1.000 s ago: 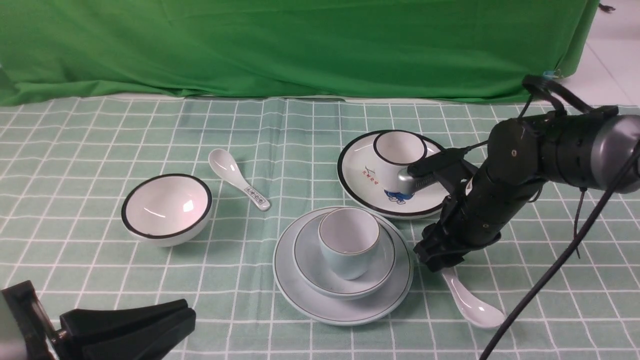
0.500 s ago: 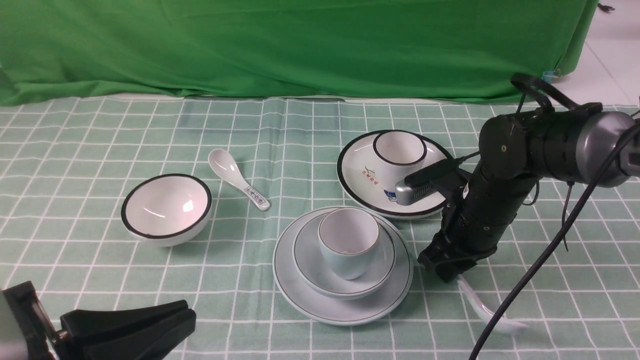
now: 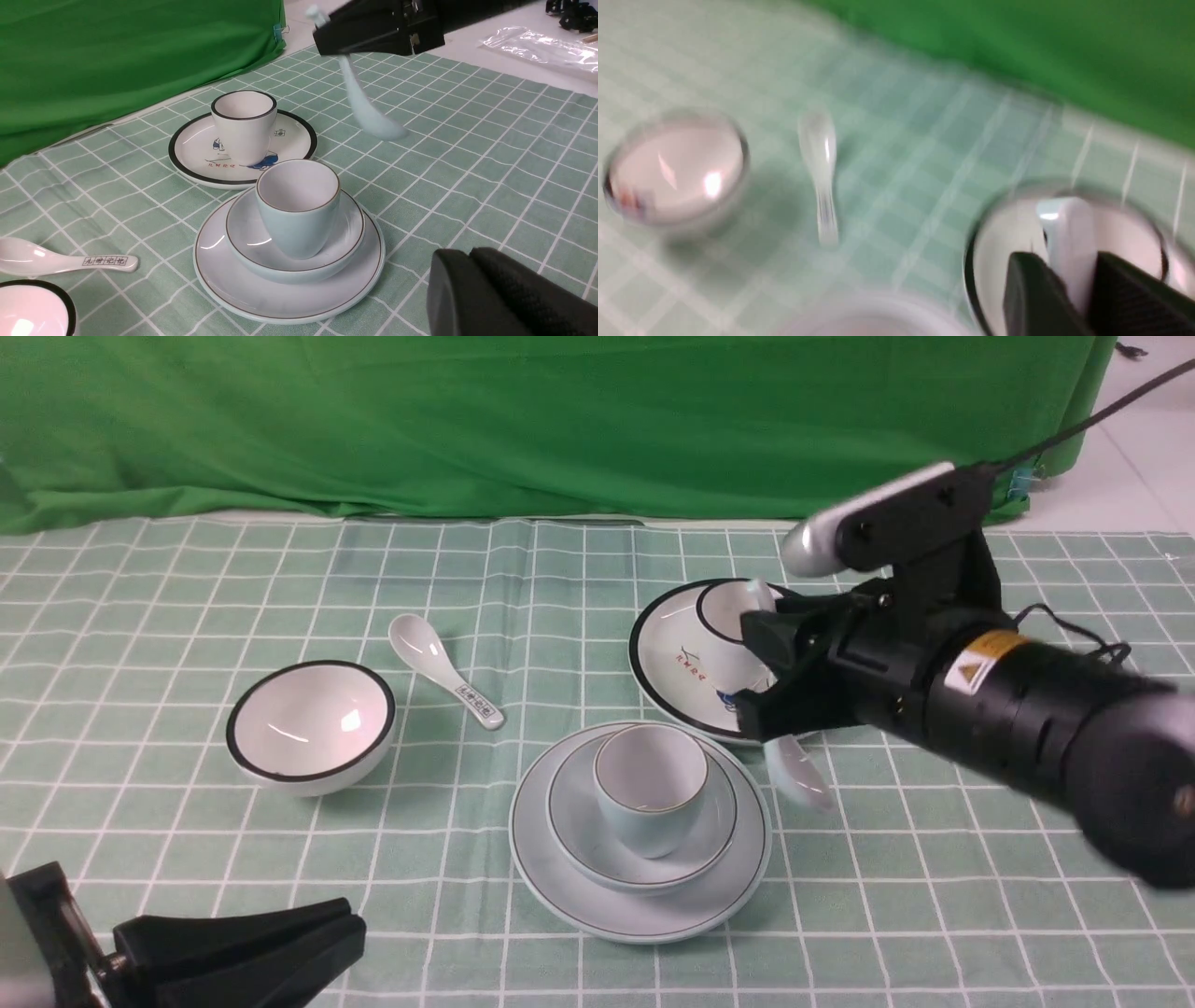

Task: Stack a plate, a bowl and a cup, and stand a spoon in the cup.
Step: Use the right arm to put the blue soup spoon into the blue teacup in the middle

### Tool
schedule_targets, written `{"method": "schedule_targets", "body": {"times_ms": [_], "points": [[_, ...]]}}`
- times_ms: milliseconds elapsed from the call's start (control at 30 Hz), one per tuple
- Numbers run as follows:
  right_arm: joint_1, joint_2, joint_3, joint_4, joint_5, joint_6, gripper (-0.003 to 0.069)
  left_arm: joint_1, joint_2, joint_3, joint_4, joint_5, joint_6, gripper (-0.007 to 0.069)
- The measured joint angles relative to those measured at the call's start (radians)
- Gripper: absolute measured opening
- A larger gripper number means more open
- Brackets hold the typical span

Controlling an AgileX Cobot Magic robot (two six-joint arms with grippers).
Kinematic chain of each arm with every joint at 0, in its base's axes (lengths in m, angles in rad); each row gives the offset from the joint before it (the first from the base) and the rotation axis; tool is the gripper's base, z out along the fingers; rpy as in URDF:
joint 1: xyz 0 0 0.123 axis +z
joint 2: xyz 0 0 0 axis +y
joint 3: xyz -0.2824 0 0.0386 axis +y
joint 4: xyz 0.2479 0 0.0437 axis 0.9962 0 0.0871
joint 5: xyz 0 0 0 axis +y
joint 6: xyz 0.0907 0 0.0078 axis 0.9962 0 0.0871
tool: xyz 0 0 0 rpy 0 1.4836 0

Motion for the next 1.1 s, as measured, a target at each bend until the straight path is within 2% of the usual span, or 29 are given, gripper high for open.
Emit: {"method": "schedule_targets", "body": {"times_ms": [100, 300, 633, 1100], "points": [[0.064, 0.036, 0.044, -0.098, -0.21, 0.076, 0.0162, 0.0, 0.0, 0.0, 0.004, 0.001, 0.001, 0.0013], [0.073, 0.177, 0.004, -0.182, -0.38, 0.156, 0.0162, 0.0, 0.0, 0.0, 0.007, 0.001, 0.001, 0.0013], [0.037, 0.329, -0.099, -0.313, -0.417, 0.31, 0.0162, 0.0, 0.0, 0.001, 0.007, 0.001, 0.001, 0.0013], [0.033, 0.398, -0.087, -0.332, -0.42, 0.306, 0.0176, 0.0, 0.0, 0.001, 0.008, 0.002, 0.002, 0.0013]]}}
